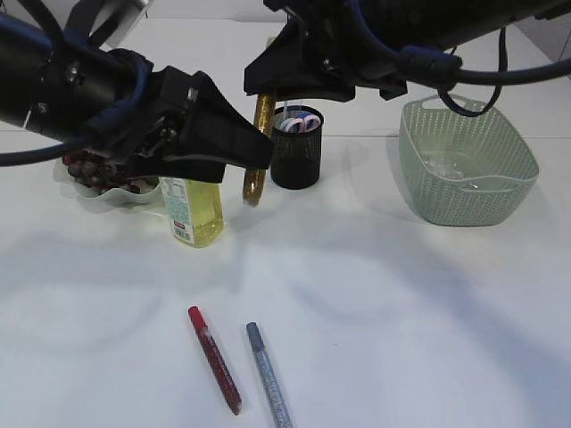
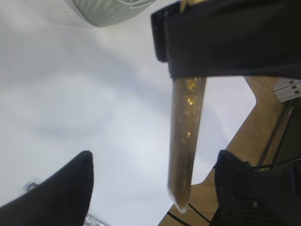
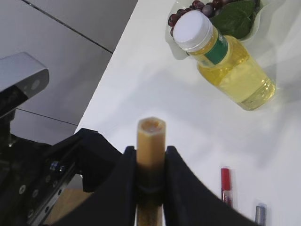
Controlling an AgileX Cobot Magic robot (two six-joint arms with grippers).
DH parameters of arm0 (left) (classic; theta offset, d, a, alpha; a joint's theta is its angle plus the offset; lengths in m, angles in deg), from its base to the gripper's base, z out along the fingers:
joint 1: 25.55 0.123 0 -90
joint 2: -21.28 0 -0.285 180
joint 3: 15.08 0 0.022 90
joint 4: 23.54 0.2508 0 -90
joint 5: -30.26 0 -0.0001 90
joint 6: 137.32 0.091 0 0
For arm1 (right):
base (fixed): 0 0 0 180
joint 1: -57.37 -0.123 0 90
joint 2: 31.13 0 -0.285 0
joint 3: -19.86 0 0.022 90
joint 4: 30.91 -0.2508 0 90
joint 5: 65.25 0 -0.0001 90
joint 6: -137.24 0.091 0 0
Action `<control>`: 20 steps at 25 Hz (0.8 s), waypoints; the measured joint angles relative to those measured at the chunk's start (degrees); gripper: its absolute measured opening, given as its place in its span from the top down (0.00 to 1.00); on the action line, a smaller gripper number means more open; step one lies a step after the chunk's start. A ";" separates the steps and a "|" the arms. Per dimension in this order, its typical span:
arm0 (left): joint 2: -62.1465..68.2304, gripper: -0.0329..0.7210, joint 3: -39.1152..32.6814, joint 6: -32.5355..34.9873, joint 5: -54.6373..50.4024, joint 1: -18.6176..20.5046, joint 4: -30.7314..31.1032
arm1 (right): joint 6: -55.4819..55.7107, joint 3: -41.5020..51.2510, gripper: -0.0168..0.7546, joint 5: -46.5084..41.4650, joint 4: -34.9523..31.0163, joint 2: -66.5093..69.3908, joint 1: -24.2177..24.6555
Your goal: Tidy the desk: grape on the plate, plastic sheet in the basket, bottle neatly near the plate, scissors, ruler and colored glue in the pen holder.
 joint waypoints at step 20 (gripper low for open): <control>0.72 0.20 -1.66 -3.44 2.46 4.47 11.41 | -6.28 -5.69 0.82 11.69 5.91 8.17 2.83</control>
